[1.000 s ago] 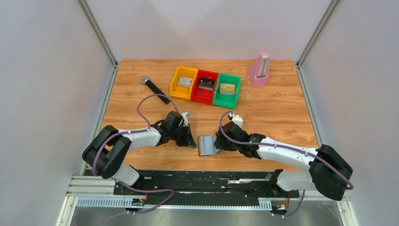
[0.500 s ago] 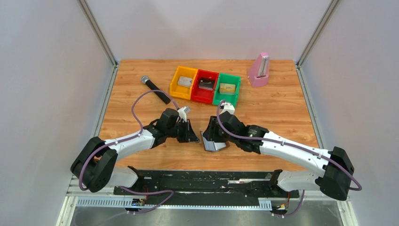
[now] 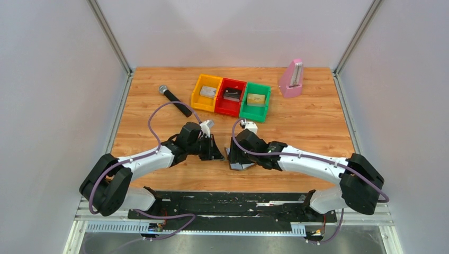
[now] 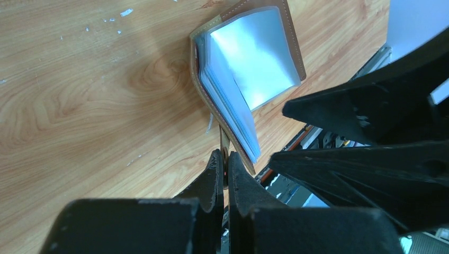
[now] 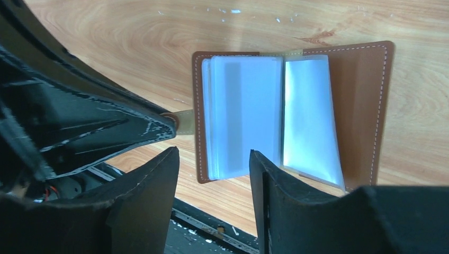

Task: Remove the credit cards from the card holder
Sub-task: Remove the credit card from the card holder.

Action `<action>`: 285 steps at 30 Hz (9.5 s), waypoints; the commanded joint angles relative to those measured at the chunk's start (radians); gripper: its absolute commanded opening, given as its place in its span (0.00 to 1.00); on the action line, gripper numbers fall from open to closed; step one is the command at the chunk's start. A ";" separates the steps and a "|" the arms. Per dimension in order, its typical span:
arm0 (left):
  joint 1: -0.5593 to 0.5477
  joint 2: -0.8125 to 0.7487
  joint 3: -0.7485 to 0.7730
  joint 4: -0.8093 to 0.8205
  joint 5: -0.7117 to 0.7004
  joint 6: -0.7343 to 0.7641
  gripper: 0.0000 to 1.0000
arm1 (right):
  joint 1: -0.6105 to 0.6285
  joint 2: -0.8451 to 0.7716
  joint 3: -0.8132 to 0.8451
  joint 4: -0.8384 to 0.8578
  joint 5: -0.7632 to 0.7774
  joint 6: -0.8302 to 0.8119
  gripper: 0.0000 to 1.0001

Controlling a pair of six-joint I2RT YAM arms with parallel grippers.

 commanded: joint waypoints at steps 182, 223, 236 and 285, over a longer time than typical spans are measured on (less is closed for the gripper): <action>-0.004 -0.026 -0.027 -0.013 -0.015 0.051 0.00 | 0.004 0.206 0.048 0.047 -0.037 -0.105 0.60; -0.004 -0.017 -0.027 -0.049 -0.061 0.081 0.00 | 0.004 0.062 0.012 -0.098 0.127 -0.062 0.55; -0.002 -0.007 0.034 -0.179 -0.198 0.120 0.01 | -0.026 -0.036 -0.080 -0.135 0.170 -0.022 0.55; -0.003 0.223 0.052 0.169 0.032 -0.011 0.29 | -0.122 0.077 -0.051 0.083 -0.042 -0.083 0.29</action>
